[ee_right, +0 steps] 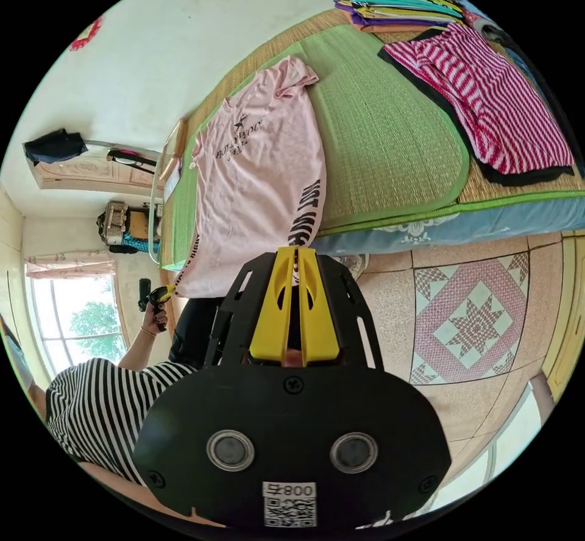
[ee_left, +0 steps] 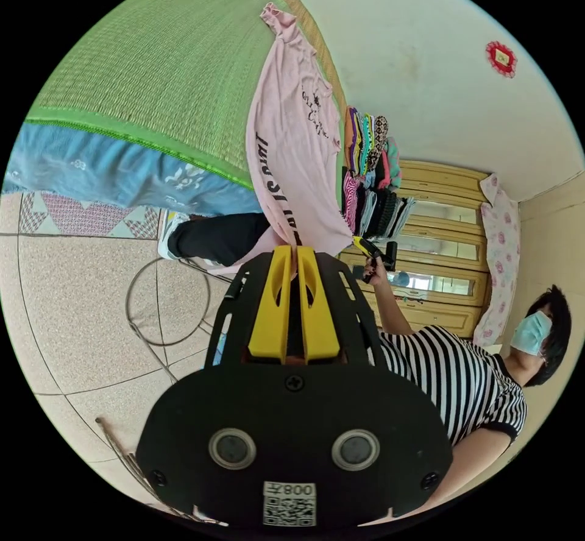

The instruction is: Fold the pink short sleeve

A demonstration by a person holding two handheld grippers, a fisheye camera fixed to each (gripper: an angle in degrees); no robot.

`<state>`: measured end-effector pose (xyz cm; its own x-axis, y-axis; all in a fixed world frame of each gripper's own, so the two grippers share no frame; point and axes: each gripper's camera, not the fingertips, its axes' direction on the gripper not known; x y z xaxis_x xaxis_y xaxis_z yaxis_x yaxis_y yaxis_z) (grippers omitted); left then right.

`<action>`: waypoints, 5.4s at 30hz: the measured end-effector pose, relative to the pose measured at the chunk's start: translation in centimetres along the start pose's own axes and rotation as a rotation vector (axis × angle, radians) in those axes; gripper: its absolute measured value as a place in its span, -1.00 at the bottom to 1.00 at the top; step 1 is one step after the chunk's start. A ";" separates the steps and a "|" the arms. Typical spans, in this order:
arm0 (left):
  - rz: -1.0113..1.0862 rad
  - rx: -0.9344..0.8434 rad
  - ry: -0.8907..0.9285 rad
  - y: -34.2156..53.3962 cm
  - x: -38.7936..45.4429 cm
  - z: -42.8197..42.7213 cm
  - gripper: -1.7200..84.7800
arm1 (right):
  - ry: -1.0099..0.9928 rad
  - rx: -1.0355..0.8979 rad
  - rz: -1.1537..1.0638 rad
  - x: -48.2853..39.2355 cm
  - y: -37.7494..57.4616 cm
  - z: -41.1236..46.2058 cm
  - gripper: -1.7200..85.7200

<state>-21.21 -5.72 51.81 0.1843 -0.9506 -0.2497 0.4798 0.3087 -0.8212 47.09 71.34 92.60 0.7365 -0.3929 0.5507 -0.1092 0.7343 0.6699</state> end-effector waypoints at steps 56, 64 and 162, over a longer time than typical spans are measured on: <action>0.639 -0.021 -0.417 -41.3 40.4 26.8 -0.83 | 0.376 0.272 -0.452 -12.6 -30.0 16.3 -0.76; 0.747 -0.172 -0.359 -43.1 43.2 34.3 -0.83 | 0.668 0.229 -0.613 -15.7 -30.6 20.1 -0.75; 0.153 0.431 -0.721 -34.7 20.8 5.1 -0.96 | 0.269 0.323 -0.300 -3.5 -41.1 11.6 -0.96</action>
<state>-29.65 -36.02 77.68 0.7042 -0.6903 0.1659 0.6631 0.5560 -0.5012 41.26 36.10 68.87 0.9081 -0.3724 0.1914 -0.0361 0.3857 0.9219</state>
